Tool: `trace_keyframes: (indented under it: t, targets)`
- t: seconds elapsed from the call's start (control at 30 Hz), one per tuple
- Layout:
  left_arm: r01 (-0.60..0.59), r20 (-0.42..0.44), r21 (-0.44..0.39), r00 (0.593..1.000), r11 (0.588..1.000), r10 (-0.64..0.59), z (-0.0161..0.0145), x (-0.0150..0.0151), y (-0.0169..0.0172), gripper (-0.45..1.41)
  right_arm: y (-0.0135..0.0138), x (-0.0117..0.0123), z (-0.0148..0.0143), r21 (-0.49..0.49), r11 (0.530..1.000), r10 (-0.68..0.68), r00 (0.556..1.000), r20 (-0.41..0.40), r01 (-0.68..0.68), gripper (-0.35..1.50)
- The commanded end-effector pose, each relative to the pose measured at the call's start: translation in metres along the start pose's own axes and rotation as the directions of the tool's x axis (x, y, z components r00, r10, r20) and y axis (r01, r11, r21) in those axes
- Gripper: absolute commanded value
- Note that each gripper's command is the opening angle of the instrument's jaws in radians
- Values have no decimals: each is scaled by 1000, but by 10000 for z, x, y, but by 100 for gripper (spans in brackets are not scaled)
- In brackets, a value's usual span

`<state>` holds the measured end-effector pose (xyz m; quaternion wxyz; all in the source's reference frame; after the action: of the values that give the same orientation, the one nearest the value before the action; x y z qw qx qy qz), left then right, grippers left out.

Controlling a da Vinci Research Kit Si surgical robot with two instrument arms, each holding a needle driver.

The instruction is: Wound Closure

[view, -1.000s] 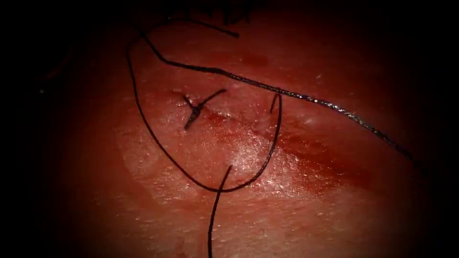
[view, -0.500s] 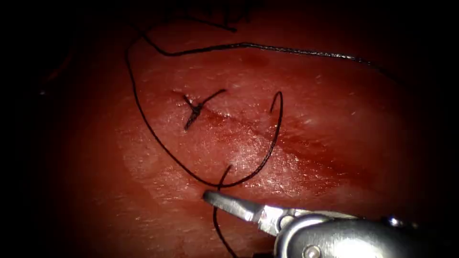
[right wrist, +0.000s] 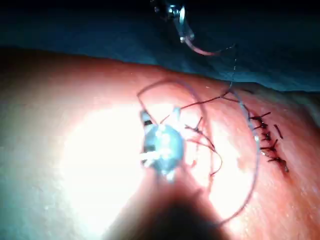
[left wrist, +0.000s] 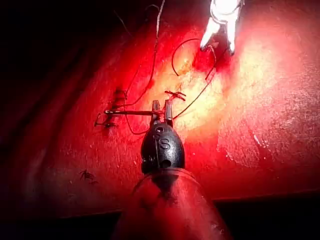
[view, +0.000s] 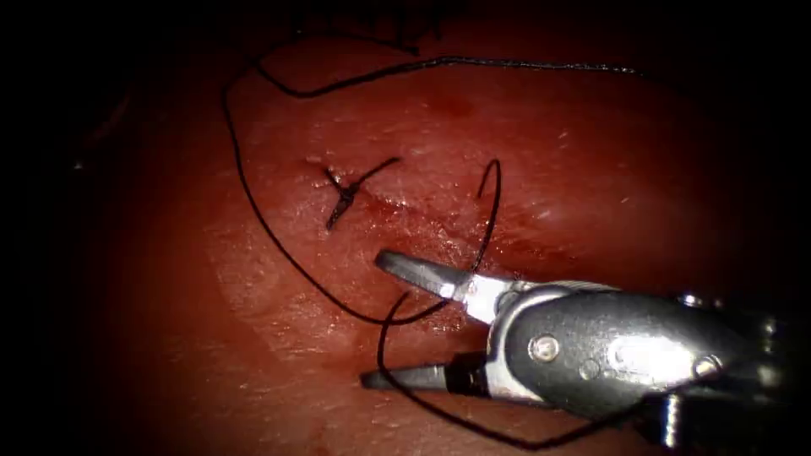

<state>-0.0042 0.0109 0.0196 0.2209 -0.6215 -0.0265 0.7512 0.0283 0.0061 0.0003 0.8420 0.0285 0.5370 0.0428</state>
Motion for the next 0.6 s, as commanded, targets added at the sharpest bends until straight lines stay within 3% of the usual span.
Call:
trace_keyframes:
  t: [0.03, 0.17, 0.2, 0.23, 0.47, 0.6]
  targets:
    - [1, -1, -1, 1000, 1000, -1, 7, -5, 0, -45, -5, -10, 12, -3, 1000, -4, 1000, 3, 4, 113]
    - [1, -1, -1, 1000, 1000, -1, 6, -5, 0, -45, -14, -17, 13, -1, 1000, -15, 1000, 1, 15, 37]
    - [1, -1, -1, 1000, 1000, -1, 6, -5, 0, -45, -18, -16, 11, 0, 1000, -18, 1000, 1, 18, -17]
    - [1, -1, -2, 1000, 1000, -1, 6, -5, 0, -45, -20, -15, 8, 12, 1000, -19, 1000, -5, 19, -35]
    - [0, -1, -2, 1000, 1000, 0, 6, -5, -1, -45, -34, 15, -29, 19, 1000, -6, 999, -45, 6, -35]
    - [-1, -2, -2, 1000, 1000, 1, 6, -6, -1, -45, -61, 41, -48, 44, 999, -10, 997, -71, 13, -35]
